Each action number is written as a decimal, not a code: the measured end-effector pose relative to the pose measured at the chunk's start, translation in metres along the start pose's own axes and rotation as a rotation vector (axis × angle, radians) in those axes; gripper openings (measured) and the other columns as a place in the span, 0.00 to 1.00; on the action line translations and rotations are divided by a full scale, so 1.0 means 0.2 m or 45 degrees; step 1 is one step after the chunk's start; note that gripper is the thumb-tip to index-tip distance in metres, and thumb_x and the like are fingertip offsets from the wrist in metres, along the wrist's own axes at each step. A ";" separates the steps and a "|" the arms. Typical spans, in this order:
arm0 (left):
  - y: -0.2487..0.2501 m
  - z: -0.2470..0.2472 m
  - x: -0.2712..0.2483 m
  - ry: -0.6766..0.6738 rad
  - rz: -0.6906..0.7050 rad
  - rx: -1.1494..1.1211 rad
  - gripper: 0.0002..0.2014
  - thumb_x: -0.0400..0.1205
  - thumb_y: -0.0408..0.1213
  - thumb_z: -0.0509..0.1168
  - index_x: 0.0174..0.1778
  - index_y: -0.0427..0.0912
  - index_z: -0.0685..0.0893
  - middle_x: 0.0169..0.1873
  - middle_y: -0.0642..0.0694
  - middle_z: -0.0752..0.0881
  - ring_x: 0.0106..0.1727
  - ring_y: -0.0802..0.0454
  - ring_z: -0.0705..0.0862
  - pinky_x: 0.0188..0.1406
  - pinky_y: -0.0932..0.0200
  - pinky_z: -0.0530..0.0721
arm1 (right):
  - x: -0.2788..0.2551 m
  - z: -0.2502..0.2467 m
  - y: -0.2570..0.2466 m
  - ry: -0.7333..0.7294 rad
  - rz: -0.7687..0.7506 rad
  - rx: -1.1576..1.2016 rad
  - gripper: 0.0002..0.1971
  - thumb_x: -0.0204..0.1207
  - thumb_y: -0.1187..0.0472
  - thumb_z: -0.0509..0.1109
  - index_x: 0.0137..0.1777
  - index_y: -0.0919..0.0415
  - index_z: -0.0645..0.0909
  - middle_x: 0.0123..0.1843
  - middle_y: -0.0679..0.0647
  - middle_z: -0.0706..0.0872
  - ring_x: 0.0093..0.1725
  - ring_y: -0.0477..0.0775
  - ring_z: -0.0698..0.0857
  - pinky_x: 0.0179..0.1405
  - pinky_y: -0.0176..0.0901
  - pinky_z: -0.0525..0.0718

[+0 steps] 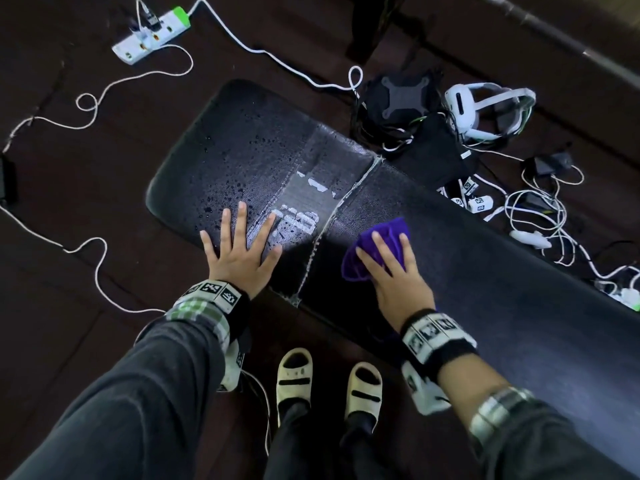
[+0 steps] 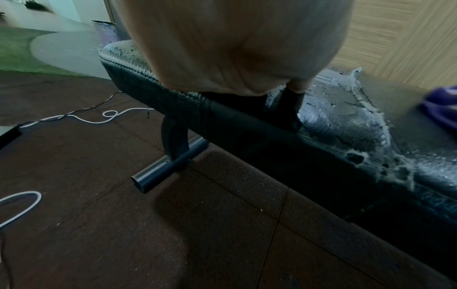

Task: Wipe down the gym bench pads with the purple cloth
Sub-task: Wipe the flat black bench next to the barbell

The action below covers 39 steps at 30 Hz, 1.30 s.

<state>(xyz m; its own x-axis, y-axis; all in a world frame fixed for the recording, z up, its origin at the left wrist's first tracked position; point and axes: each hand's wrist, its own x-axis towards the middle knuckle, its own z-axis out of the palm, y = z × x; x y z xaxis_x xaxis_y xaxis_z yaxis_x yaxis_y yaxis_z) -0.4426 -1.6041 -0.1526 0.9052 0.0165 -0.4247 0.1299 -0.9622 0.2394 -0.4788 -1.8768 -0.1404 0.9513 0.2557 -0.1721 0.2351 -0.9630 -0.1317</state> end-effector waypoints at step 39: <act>-0.09 -0.05 -0.03 0.029 0.190 0.046 0.31 0.83 0.65 0.45 0.82 0.68 0.42 0.84 0.55 0.34 0.84 0.52 0.34 0.80 0.38 0.34 | -0.53 0.05 0.05 -0.307 -1.088 -0.832 0.26 0.71 0.62 0.49 0.60 0.54 0.85 0.64 0.42 0.83 0.80 0.65 0.56 0.78 0.62 0.46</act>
<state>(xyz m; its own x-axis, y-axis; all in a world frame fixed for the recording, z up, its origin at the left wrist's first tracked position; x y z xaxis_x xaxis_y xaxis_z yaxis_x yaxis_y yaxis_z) -0.4463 -1.5842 -0.1462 0.9223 -0.1216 -0.3668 -0.0210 -0.9635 0.2668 -0.5794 -1.9131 -0.1322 0.3779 0.8002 -0.4657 0.9248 -0.3021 0.2313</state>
